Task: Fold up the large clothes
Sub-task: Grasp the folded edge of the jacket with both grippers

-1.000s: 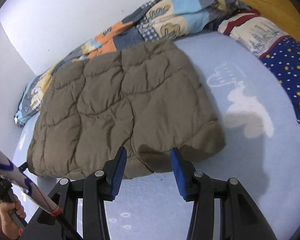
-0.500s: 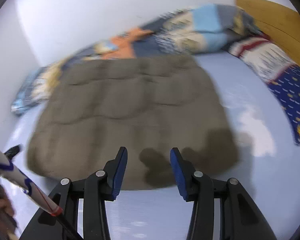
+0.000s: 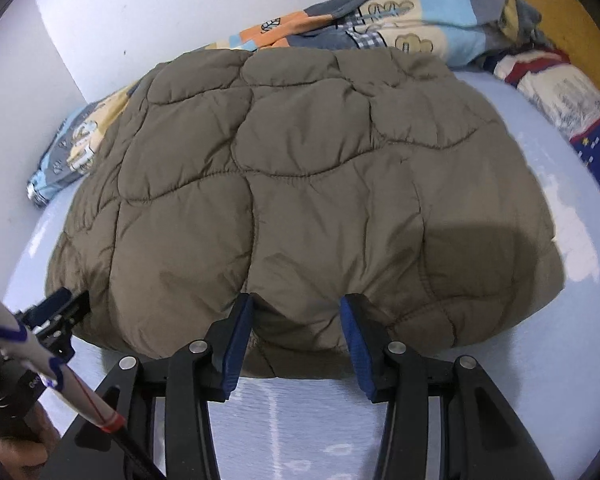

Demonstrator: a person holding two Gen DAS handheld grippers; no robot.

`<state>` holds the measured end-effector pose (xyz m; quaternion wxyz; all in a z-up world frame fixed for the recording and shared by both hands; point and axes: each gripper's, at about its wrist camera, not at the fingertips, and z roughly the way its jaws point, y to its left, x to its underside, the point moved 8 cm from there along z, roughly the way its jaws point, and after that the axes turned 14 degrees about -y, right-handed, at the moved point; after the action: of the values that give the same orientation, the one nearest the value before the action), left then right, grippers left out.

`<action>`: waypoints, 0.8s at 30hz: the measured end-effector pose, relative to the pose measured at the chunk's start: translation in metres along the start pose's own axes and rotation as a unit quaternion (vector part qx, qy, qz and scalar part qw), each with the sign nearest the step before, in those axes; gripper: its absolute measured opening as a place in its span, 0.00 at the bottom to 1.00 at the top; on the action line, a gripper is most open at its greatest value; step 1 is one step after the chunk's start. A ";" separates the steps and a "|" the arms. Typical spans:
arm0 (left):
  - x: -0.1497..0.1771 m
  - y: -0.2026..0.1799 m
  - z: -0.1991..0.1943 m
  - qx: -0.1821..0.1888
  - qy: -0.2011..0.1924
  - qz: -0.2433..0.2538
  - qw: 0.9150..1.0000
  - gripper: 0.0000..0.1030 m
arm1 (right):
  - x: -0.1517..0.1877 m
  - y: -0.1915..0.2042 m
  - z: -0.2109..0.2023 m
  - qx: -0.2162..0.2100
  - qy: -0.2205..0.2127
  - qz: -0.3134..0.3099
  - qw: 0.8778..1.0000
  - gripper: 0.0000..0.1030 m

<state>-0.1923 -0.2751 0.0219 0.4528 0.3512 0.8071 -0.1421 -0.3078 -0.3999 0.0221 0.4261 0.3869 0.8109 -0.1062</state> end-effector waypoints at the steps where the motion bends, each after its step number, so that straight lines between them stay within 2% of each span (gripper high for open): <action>1: -0.003 -0.001 -0.002 -0.003 -0.007 0.006 1.000 0.45 | -0.005 0.006 -0.007 -0.001 -0.018 -0.013 1.000 0.48; 2: -0.005 -0.003 -0.004 -0.007 -0.011 0.011 1.000 0.45 | -0.012 0.017 -0.013 -0.012 -0.040 -0.030 0.999 0.48; 5: -0.006 -0.004 -0.002 -0.012 -0.012 0.018 1.000 0.45 | -0.017 0.041 -0.019 -0.038 -0.065 -0.049 0.996 0.48; 7: -0.005 -0.005 -0.001 -0.015 -0.012 0.024 1.000 0.45 | -0.009 0.053 -0.014 -0.057 -0.049 -0.060 0.995 0.48; 12: -0.002 -0.011 0.003 -0.031 -0.015 0.052 0.998 0.45 | 0.008 0.050 0.001 -0.054 -0.022 -0.068 0.996 0.48; 24: 0.001 -0.013 0.005 -0.033 -0.016 0.061 0.997 0.46 | 0.011 0.049 0.002 -0.054 -0.014 -0.070 0.996 0.48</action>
<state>-0.1984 -0.2866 0.0175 0.4846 0.3826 0.7811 -0.0933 -0.2753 -0.3620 0.0197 0.4494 0.3042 0.8343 -0.0971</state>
